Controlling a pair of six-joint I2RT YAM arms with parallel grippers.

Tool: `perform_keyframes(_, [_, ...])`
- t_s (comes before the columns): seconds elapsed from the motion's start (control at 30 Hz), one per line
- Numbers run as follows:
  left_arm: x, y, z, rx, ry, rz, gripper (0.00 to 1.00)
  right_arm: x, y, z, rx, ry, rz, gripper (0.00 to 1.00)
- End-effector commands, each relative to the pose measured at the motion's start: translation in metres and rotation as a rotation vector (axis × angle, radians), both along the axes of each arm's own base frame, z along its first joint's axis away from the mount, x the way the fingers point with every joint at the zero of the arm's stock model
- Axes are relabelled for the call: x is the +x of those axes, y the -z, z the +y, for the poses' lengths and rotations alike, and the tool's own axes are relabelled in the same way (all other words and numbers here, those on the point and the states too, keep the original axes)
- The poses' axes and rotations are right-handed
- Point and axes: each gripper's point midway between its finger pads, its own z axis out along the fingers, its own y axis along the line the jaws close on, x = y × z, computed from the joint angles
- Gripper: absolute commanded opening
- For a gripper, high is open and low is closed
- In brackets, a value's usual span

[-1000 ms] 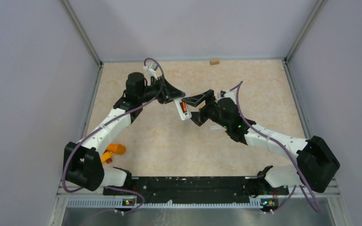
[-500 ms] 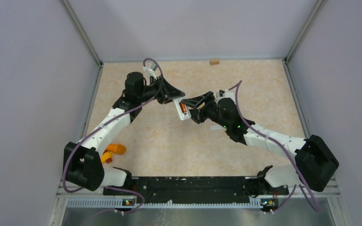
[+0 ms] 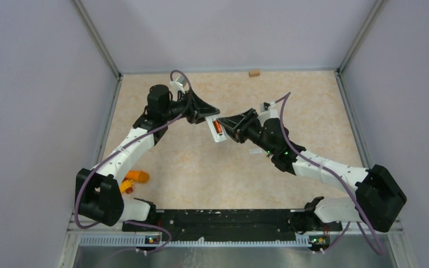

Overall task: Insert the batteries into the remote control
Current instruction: Load the battery into the remote control.

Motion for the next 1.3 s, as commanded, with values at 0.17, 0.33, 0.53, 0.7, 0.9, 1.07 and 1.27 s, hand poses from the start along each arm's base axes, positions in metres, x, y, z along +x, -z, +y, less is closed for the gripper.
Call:
perform_keyframes(0.17, [-0.007, -0.050, 0.002, -0.165, 0.062, -0.048, 0.00, 0.005, 0.025, -0.006, -0.233, 0.041, -0.196, 0.38])
perform_keyframes(0.33, [-0.006, -0.046, 0.005, -0.158, 0.052, -0.039, 0.00, 0.003, 0.026, -0.005, -0.280, 0.039, -0.255, 0.41])
perform_keyframes(0.53, [-0.004, -0.036, 0.007, -0.136, 0.043, -0.039, 0.00, 0.002, 0.006, -0.012, -0.226, 0.077, -0.286, 0.56])
perform_keyframes(0.7, [-0.004, -0.026, 0.007, -0.106, 0.048, -0.035, 0.00, 0.000, -0.007, -0.012, -0.193, 0.065, -0.333, 0.66])
perform_keyframes(0.9, [-0.005, -0.019, 0.008, -0.081, 0.052, -0.037, 0.00, -0.004, -0.025, -0.015, -0.115, 0.060, -0.400, 0.73])
perform_keyframes(1.07, [-0.007, -0.016, 0.007, -0.069, 0.070, -0.048, 0.00, -0.009, -0.044, -0.015, -0.067, 0.046, -0.475, 0.75])
perform_keyframes(1.27, [-0.009, -0.017, 0.007, -0.064, 0.082, -0.058, 0.00, -0.006, -0.040, -0.007, -0.090, 0.022, -0.481, 0.76])
